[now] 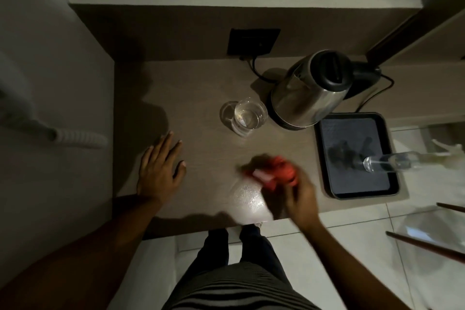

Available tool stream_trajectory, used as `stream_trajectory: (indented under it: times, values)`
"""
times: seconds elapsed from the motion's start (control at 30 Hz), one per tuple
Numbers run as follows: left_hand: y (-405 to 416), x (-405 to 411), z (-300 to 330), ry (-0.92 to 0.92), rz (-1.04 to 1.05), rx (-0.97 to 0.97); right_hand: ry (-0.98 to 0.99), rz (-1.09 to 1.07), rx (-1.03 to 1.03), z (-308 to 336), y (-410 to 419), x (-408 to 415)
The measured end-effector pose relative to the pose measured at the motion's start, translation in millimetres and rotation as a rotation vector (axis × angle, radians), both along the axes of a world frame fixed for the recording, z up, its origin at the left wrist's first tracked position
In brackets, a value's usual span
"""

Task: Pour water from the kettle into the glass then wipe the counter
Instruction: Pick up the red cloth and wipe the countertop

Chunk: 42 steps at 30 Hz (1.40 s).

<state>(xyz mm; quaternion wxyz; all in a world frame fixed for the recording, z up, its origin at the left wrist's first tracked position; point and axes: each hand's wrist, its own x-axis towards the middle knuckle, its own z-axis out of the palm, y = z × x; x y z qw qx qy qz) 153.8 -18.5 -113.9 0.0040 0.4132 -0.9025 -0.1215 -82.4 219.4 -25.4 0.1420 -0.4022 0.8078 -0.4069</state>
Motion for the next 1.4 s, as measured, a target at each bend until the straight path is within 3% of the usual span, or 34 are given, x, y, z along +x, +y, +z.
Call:
stream_trajectory:
  times: [0.1,0.2,0.23,0.33,0.4,0.5,0.53,0.63,0.7,0.73,0.9,1.0,1.1,1.13,1.2,1.27,1.33,1.4]
  values:
    - [-0.4,-1.1,0.3,-0.003,0.000,0.007,0.091,-0.268,0.130,-13.6,3.4,-28.8]
    - [-0.9,-3.3,-0.7,-0.016,0.007,0.005,-0.064,-0.324,0.411,-36.4,11.8,19.0]
    - [-0.8,-3.1,-1.3,-0.022,0.005,0.009,-0.112,-0.311,0.402,-37.1,9.8,38.8]
    - [-0.9,-3.1,-2.7,-0.018,0.003,0.011,-0.268,-0.067,0.086,-27.9,-12.5,82.0]
    - [-0.5,-3.2,-1.8,-0.004,0.009,0.009,-0.470,0.082,0.006,-23.5,-22.7,106.3]
    - [-1.0,-2.5,-1.4,0.003,0.007,0.008,-0.625,-0.036,0.043,-22.9,-22.5,108.6]
    - [-1.0,-2.0,-1.1,0.000,0.005,0.010,-0.616,-0.142,0.033,-20.1,-20.8,94.2]
    - [-0.9,-0.9,-0.1,-0.004,0.008,-0.002,-0.246,-0.372,-0.033,-21.2,-23.3,24.1]
    - [-0.9,-1.4,1.3,0.014,0.006,0.004,-0.031,-0.374,-0.006,-26.5,-25.8,0.7]
    - [-0.5,-1.9,1.6,0.018,0.004,0.005,-0.035,-0.326,0.024,-33.6,-28.0,2.8]
    - [-0.2,-1.8,0.6,0.029,0.011,-0.018,-0.728,-0.055,0.032,-41.9,-47.3,94.9]
    - [-0.6,-1.0,0.7,0.043,0.012,-0.011,-0.894,0.226,0.087,-29.9,-41.6,118.0]
    - [-1.6,-1.6,-1.2,0.062,0.037,-0.018,-1.072,-0.113,0.031,-14.4,-37.0,92.7]
    - [-1.3,-1.4,-2.4,0.067,0.039,-0.022,-1.019,-0.256,0.003,-12.9,-37.4,73.8]
    - [-2.0,-0.6,-5.4,0.075,0.034,-0.027,-0.716,-0.464,-0.041,-14.8,-40.5,31.5]
    - [-1.3,0.3,-5.2,0.076,0.033,-0.028,-0.388,-0.518,-0.014,-18.1,-43.3,-0.2]
    - [-0.1,1.1,-4.0,0.071,0.045,-0.020,-0.172,-0.408,0.034,-23.2,-49.3,-0.3]
    - [-0.1,-0.1,-2.7,0.076,0.048,-0.018,-0.184,-0.119,-0.008,-25.7,-65.8,24.8]
